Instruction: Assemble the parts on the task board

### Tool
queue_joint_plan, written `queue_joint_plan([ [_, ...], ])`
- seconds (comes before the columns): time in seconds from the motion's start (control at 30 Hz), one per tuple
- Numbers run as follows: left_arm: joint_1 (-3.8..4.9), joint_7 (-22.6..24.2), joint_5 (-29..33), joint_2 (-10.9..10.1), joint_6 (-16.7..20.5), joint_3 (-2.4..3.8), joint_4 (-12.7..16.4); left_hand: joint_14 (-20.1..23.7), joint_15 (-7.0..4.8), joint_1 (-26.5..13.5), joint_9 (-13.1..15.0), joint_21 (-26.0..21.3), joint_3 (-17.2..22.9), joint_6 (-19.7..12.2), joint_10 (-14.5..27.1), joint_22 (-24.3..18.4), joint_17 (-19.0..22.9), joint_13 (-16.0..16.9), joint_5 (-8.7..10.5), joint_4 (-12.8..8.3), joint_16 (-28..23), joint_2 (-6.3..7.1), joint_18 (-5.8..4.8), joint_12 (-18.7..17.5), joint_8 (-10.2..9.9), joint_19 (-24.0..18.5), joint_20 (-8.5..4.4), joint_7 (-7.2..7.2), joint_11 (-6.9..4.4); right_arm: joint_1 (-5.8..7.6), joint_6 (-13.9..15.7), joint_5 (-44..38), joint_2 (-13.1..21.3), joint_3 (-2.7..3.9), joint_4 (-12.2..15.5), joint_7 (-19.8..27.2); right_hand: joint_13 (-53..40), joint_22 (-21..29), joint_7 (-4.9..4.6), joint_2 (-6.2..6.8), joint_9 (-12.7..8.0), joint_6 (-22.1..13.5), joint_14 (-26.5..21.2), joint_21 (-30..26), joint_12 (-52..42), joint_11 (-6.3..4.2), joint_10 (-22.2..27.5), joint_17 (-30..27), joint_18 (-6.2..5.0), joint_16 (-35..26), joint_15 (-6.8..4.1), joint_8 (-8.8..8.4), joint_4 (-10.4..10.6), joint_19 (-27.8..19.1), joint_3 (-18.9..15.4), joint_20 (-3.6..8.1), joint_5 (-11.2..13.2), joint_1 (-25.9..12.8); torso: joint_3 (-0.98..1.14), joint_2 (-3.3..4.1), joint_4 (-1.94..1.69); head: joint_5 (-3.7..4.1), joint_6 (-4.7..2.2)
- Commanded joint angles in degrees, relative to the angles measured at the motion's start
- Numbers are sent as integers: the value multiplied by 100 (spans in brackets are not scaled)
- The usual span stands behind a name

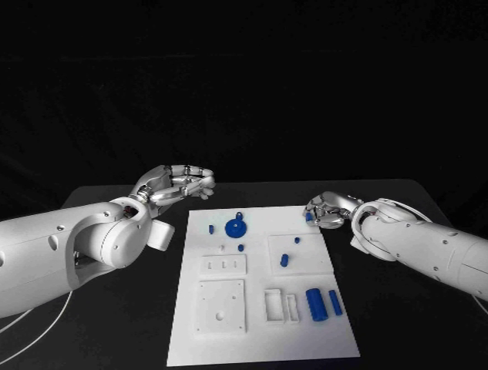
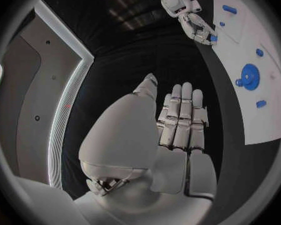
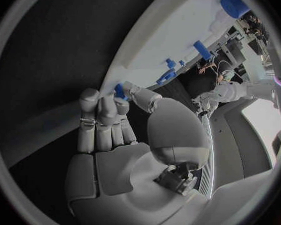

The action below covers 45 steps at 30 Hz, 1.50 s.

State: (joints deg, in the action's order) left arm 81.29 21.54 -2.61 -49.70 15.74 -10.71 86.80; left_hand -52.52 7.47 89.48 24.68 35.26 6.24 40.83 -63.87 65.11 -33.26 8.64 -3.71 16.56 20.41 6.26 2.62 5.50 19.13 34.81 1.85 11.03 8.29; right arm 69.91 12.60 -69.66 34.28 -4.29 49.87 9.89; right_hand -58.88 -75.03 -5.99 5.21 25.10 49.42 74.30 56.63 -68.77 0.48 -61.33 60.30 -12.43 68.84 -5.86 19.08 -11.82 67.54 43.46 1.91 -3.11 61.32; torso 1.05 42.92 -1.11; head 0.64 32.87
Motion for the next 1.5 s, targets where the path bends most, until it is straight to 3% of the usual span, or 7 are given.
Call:
queue_joint_plan([
  [0.03,9,31,-18,4,-83,5,10,-13,20,-26,8,-24,-13,34,27,-8,-10,-1,26,-5,-29,-16,76,-26,-7,-48,9,96,18,-10,19,-89,0,-2,-1,-30,7,-89,-34,-37,11,648,12,22,-21,-57,32,9,-257,-26,-46,38,-3,19,40,35,30,-7,5,-2,0,2,3],
  [0.33,9,5,-51,9,-99,5,10,-14,19,-23,8,-24,-12,35,25,-8,-13,0,25,-6,-30,-19,76,-28,-7,-48,8,96,18,-11,169,-137,11,-2,45,-105,10,-91,-14,-30,37,700,13,30,-20,-76,26,14,-257,-27,-64,72,-13,21,86,43,30,2,6,-3,4,1,4],
  [0.5,9,-82,-196,-8,-128,5,11,-79,-3,-45,24,-4,-16,99,-30,-2,-45,17,28,-2,-3,-40,83,-13,22,-15,-5,69,-4,-9,379,-389,92,-1,277,-387,12,-90,7,-26,58,746,26,44,-27,-98,1,20,-257,-20,-84,102,-45,39,121,56,30,22,6,-5,9,2,-10],
  [0.77,10,-636,-688,9,-383,7,4,-661,-313,-349,102,307,-97,668,-632,93,-382,208,58,6,467,-94,133,262,211,475,-261,-163,-287,207,407,-1175,277,3,882,-1131,23,-80,39,15,86,814,58,58,-28,-130,-50,27,-257,-12,-114,142,-108,82,165,79,30,38,6,-22,34,28,-52],
  [1.1,11,-1678,-1262,83,-431,7,-72,-1680,-964,-938,117,993,-114,1137,-1765,316,-1117,700,79,6,1567,25,283,847,252,1420,-703,-410,-760,489,241,-2156,372,25,1534,-1780,38,-69,55,69,99,856,81,60,-18,-144,-92,24,-257,-15,-124,161,-114,117,235,90,30,39,-2,-67,35,3,-70],
  [1.23,11,-2017,-1269,157,-770,6,-107,-1773,-1111,-1243,100,1162,-118,1154,-1925,388,-1357,921,81,16,1922,27,299,1084,174,1609,-821,-465,-824,546,35,-2503,379,29,1826,-1994,46,-64,59,104,102,870,92,59,-10,-147,-110,21,-257,-18,-126,165,-104,131,284,90,30,42,-7,-96,29,-17,-68],
  [1.5,11,-2364,-1254,354,-660,3,-152,-1837,-1259,-1587,38,1352,65,975,-1958,473,-1573,1296,77,11,2322,113,303,1476,-42,1775,-988,-462,-842,584,-212,-2784,347,29,2414,-2230,53,-61,58,142,103,877,102,57,0,-147,-125,16,-257,-24,-123,164,-76,141,339,83,30,34,-21,-177,19,-94,-61],
])
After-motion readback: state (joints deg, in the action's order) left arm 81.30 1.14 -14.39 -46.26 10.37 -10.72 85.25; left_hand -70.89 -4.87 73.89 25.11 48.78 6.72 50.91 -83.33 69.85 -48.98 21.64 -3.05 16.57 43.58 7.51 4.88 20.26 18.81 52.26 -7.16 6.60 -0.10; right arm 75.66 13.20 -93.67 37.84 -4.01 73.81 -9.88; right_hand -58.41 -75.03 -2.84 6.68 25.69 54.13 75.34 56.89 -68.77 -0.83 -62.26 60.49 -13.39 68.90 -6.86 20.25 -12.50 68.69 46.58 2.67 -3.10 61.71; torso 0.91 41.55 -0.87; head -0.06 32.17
